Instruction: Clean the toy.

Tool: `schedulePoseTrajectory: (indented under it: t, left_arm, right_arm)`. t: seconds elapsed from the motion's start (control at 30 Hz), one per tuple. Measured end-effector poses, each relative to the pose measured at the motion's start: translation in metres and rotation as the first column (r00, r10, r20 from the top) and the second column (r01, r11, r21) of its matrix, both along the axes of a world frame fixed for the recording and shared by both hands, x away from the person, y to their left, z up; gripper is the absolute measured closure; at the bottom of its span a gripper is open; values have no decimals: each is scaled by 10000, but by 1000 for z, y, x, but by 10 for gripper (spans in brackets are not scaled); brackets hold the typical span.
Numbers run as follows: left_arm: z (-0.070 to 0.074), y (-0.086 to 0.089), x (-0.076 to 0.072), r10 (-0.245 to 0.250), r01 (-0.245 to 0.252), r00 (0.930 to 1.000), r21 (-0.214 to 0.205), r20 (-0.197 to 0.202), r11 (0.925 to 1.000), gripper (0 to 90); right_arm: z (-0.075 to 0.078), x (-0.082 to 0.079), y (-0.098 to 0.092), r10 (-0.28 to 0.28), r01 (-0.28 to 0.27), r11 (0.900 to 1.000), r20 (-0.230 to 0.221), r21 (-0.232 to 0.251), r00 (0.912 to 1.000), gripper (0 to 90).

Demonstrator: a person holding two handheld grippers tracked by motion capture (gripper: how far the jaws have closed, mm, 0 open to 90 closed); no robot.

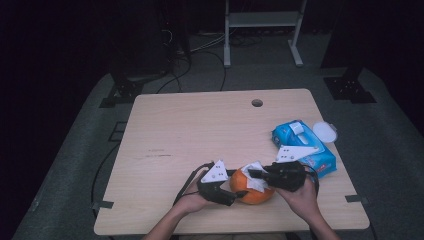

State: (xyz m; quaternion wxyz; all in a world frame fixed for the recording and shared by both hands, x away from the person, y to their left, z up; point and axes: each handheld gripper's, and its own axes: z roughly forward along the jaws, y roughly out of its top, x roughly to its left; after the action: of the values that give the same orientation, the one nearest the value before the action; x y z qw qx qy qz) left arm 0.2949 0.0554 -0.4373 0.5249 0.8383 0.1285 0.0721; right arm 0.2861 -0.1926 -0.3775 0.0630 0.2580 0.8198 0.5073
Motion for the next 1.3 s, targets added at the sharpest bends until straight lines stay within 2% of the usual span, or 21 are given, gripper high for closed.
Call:
schedulePoseTrajectory:
  t: [0.07, 0.1, 0.13, 0.17, 0.27, 0.37, 0.43, 0.47, 0.53, 0.6, 0.67, 0.73, 0.83, 0.9, 0.97, 1.0, 1.03, 1.07, 1.17, 1.3]
  left_arm:
    - [-1, 0, 0, -120, 120, 9999, -87, -27, 9999, 304]
    - [-2, 0, 1, -221, 220, 9997, -169, -55, 9996, 284]
    - [-3, -1, 1, -267, 266, 9996, -230, -59, 9994, 248]
    - [-4, -1, 3, -268, 265, 9996, -349, -81, 9990, 202]
    - [-8, -3, 7, -216, 217, 9998, -648, 28, 9977, 93]
    - [-16, -9, 9, -355, 347, 9993, -962, -65, 9948, 66]
    - [-19, -13, 6, -342, 354, 9993, -968, 141, 9947, 68]
    - [-18, -14, 5, -299, 316, 9994, -944, 194, 9950, 99]
    - [-13, -11, 3, -24, 29, 10000, -890, 58, 9960, 208]
    - [-4, -9, 2, 82, -81, 10000, -793, 3, 9968, 267]
    - [9, -6, 0, 261, -253, 9996, -643, 112, 9976, 282]
    - [24, -1, -3, 371, -358, 9991, -566, 226, 9978, 288]
    - [34, 4, -6, 620, -607, 9974, -347, 363, 9976, 292]
    - [33, 6, -6, 797, -797, 9961, -19, 382, 9968, 296]
    - [25, 5, -4, 932, -938, 9955, 411, 167, 9947, 296]
    - [20, 5, -3, 941, -942, 9956, 405, 36, 9947, 295]
    - [17, 6, -2, 1019, -1015, 9946, 173, -189, 9947, 293]
    - [18, 7, -1, 1040, -1037, 9944, 155, -196, 9945, 291]
    - [17, 6, 1, 1238, -1237, 9919, 30, -285, 9923, 279]
    - [16, 6, 3, 1579, -1583, 9866, -76, -422, 9874, 268]
  right_arm:
    - [-4, 5, -10, -417, 416, 9991, -141, -118, 9990, 854]
    - [-7, 8, -14, -498, 498, 9988, -386, -17, 9980, 853]
    - [-11, 9, -18, -486, 499, 9986, -662, 169, 9966, 852]
    - [-14, 10, -20, -516, 529, 9985, -744, 162, 9959, 853]
    - [-13, 10, -21, -592, 597, 9982, -657, 55, 9961, 852]
    - [-14, 11, -20, -591, 592, 9982, -564, 3, 9967, 852]
    - [-14, 12, -20, -623, 624, 9981, -547, 3, 9966, 851]
    - [-14, 12, -20, -658, 659, 9978, -513, 16, 9965, 852]
    - [-13, 10, -20, -726, 732, 9972, -447, 122, 9964, 852]
    - [-8, 7, -18, -717, 725, 9968, -262, 323, 9971, 853]
    - [1, 1, -14, -663, 656, 9970, 163, 401, 9977, 854]
    - [8, -2, -11, -544, 514, 9963, 422, 694, 9976, 854]
    - [12, 1, -10, -454, 405, 9931, 422, 1102, 9981, 854]
    - [6, 5, -10, -518, 496, 9923, 166, 1135, 9985, 854]
    - [-7, 12, -10, -572, 599, 9932, -305, 997, 9979, 853]
    - [-14, 16, -10, -592, 642, 9942, -594, 858, 9965, 853]
    - [-21, 19, -10, -566, 638, 9942, -837, 863, 9949, 853]
    - [-26, 22, -12, -520, 649, 9917, -1157, 1108, 9919, 853]
    - [-18, 19, -10, -562, 639, 9937, -841, 921, 9949, 853]
    - [-9, 10, -3, -66, 119, 9954, -563, 951, 9984, 852]
